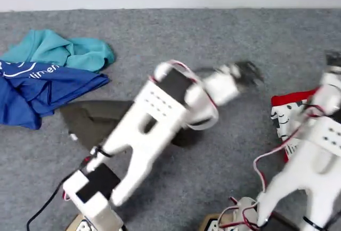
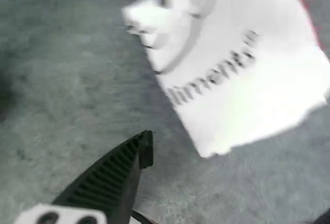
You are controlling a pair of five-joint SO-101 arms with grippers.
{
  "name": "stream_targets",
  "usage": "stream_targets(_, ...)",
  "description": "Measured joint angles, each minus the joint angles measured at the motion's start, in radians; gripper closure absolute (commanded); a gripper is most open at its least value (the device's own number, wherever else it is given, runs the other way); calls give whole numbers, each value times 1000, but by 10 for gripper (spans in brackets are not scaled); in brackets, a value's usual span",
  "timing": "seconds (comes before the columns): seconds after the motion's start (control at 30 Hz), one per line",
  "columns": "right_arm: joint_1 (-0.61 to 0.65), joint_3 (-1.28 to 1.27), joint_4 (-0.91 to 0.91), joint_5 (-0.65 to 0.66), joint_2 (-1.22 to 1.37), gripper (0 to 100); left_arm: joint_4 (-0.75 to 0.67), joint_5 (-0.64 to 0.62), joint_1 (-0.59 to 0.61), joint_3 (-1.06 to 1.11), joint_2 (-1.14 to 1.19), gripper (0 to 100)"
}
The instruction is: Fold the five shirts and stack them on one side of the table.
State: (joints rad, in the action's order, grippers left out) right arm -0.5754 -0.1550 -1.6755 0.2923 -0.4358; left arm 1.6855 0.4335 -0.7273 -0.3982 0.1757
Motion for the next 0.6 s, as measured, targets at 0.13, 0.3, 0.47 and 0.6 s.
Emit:
stream_targets(0.13,-72,0,0,0,0,471,-23,25,-87,-107,-20,988)
stream_targets(0.3,-86,0,0,0,0,471,-51,26,-84,-456,-72,988)
stream_targets(0.47,-86,0,0,0,0,471,-52,32,8,-624,-101,988)
stream_targets(0.6,-86,0,0,0,0,471,-52,32,167,-532,-101,988)
